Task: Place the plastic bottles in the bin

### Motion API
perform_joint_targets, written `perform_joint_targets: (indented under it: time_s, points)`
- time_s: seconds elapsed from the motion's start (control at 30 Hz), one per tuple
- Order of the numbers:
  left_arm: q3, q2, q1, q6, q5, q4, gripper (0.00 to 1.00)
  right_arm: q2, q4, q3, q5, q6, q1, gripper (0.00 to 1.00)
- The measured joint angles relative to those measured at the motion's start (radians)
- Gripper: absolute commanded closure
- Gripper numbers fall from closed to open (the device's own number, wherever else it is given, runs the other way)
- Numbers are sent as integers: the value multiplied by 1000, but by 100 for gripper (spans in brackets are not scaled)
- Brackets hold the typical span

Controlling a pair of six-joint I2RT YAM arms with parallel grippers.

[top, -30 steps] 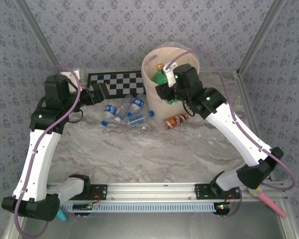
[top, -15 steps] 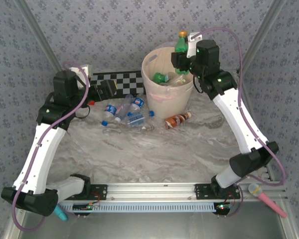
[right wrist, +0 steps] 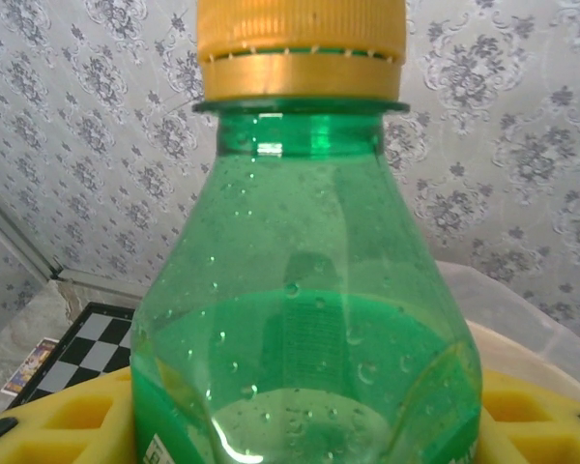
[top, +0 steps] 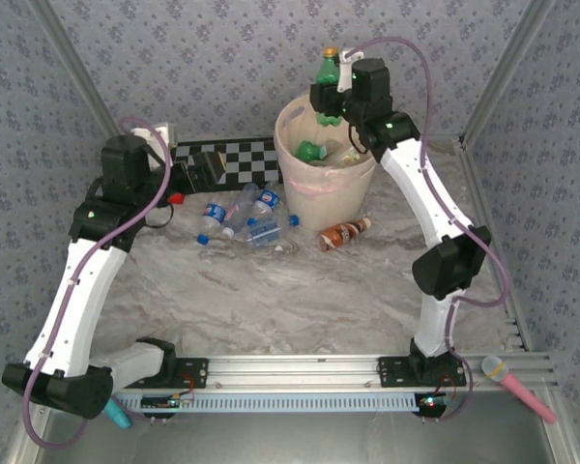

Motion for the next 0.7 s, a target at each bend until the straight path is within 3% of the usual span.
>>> perform_joint_targets:
  time_s: [0.6,0.67,0.7]
  points:
    - [0,-44,0,0,-30,-35,0,106,-45,98,-31,-1,32,52]
    - [0,-47,0,0,-30,-38,0,109,-48,111,-37,-1,33,43]
    - [0,-49,0,0,-30,-39,0,110,-50,118,-40,-1,33,34]
